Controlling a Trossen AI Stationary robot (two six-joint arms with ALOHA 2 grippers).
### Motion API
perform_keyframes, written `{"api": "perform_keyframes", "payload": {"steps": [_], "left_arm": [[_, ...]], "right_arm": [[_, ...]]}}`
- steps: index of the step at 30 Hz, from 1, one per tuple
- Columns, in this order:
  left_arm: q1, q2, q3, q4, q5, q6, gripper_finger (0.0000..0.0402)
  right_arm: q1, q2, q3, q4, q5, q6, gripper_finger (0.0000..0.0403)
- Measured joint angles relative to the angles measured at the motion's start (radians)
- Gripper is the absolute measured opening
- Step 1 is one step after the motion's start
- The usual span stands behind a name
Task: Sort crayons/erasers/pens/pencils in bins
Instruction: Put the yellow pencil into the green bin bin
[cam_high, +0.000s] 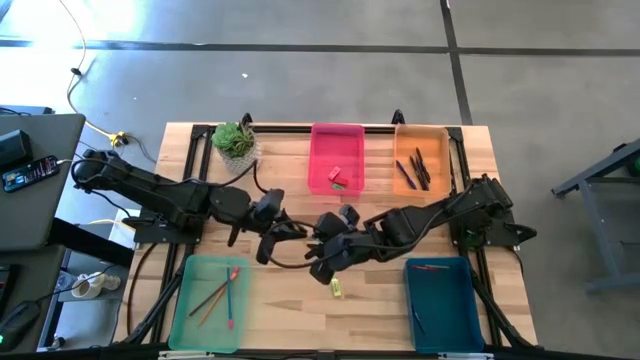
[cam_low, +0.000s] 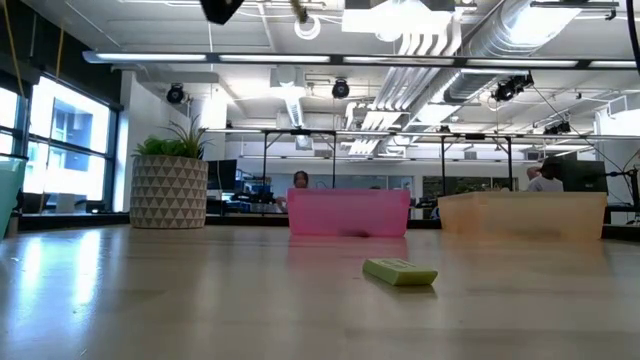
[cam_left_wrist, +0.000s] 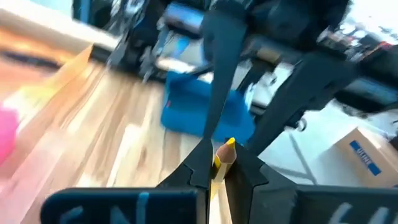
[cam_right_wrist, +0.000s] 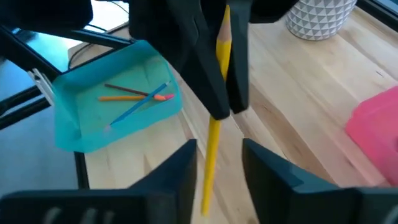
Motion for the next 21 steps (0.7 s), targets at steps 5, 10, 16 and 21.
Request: {"api": "perform_keyframes", "payload": {"steps": [5,10,16,21], "left_arm": [[-0.02,-0.024,0.006,-0.167,-0.04,-0.084,0.0011],[-0.059,-0.056,0.062,-0.388,-0.06,-0.176,0.0011],[-0.127,-0.096,0.125,-0.664,-0.062,-0.347,0.0011],[-0.229,-0.113,0.127,-0.845,-0.063,-0.523,0.001]], "right_arm": [[-0.012,0.0,0.0,-0.052,-0.003,-0.008,0.0162],[-0.028,0.0,0.0,-0.103,-0.003,-0.008,0.0181],[-0.051,0.0,0.0,-0.145,-0.004,-0.008,0.0177],[-0.064,0.0,-0.001,-0.149,-0.005,-0.008,0.0177]]}}
